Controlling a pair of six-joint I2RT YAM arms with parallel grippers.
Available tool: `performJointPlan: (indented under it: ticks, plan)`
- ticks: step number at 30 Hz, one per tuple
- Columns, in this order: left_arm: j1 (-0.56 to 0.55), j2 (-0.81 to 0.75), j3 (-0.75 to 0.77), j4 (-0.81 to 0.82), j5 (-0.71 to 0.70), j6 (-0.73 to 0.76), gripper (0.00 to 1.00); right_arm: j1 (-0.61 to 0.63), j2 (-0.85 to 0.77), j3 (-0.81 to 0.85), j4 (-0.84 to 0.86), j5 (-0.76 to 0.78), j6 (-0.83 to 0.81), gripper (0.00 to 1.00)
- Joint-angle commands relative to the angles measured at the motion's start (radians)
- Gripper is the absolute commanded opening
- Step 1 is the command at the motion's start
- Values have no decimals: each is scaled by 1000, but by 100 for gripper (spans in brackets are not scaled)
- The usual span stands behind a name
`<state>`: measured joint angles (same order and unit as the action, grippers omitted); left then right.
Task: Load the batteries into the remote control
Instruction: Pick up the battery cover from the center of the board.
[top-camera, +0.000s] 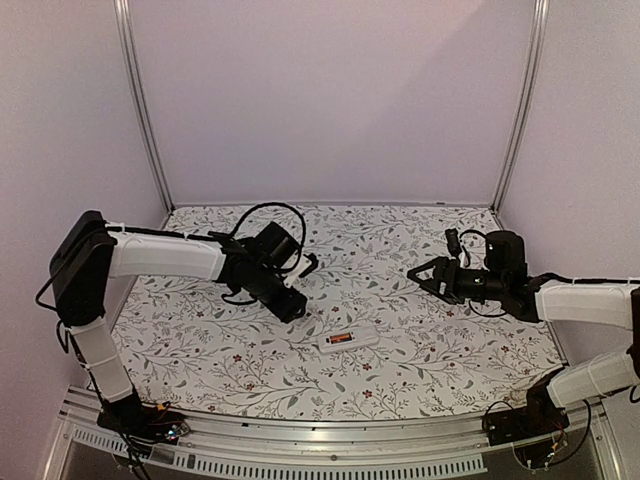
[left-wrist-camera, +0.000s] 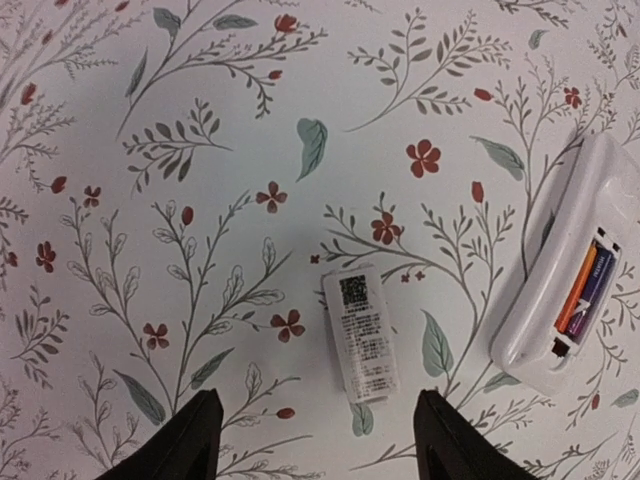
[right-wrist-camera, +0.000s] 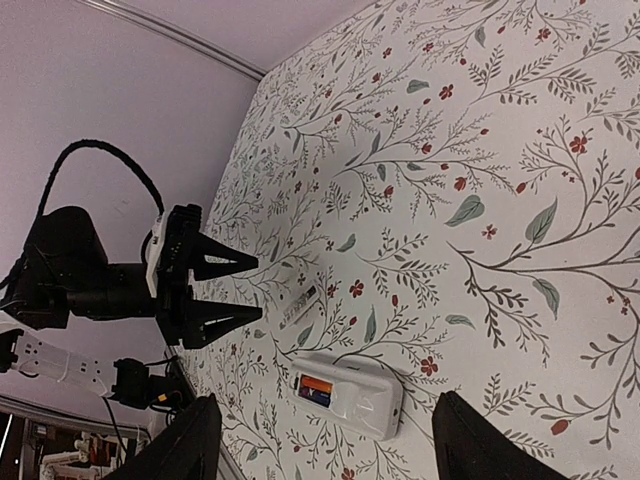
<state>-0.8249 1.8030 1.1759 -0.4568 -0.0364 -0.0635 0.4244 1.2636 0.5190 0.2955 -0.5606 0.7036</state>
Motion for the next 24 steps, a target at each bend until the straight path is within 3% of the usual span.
performJointPlan:
  ticks: [1, 16, 24]
  plan:
    - [-17, 24, -20, 48, -6, -91, 66, -3, 15, 26, -10, -13, -16, 73]
    - [-55, 124, 0, 52, -53, -134, 59, -3, 25, 33, -9, -18, -15, 73]
    - [-65, 146, 10, 39, -37, -121, 43, -4, 30, 36, -9, -17, -19, 73]
